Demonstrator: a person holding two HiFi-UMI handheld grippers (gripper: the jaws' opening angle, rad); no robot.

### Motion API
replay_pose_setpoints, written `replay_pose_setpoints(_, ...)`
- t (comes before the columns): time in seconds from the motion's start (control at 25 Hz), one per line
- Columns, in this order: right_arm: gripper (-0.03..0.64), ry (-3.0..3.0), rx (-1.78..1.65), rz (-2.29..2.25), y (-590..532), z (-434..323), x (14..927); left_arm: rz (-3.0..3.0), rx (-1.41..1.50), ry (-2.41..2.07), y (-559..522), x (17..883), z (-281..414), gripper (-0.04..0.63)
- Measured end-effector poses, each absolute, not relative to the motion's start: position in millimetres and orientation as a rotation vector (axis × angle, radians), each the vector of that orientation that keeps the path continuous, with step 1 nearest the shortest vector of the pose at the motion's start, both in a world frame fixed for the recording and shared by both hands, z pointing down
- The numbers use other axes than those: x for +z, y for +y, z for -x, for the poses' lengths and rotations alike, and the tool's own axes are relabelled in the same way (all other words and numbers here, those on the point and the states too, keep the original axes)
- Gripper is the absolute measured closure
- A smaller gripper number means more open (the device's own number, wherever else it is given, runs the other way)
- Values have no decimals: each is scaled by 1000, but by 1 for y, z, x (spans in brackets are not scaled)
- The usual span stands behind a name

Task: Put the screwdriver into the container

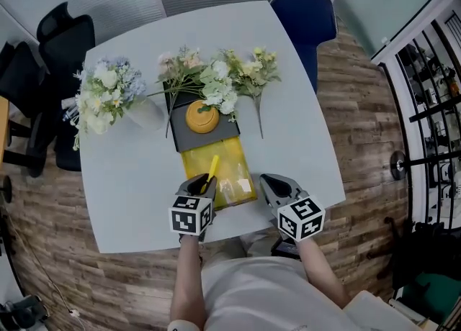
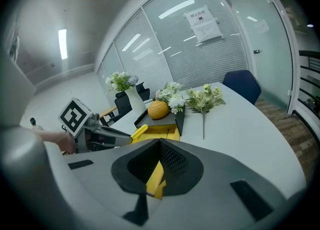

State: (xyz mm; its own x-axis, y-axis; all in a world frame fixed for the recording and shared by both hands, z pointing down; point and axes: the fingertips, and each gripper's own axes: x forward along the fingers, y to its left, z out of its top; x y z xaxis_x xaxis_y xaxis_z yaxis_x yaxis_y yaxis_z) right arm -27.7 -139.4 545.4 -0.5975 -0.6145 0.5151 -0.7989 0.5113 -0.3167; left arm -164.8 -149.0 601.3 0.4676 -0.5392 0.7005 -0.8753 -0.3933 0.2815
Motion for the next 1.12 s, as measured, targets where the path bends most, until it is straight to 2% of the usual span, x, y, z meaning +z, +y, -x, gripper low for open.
replay_pose_setpoints(1.12, 601, -2409, 814, -1081, -185, -8, 575, -1960, 907, -1119, -181, 663, 126, 523)
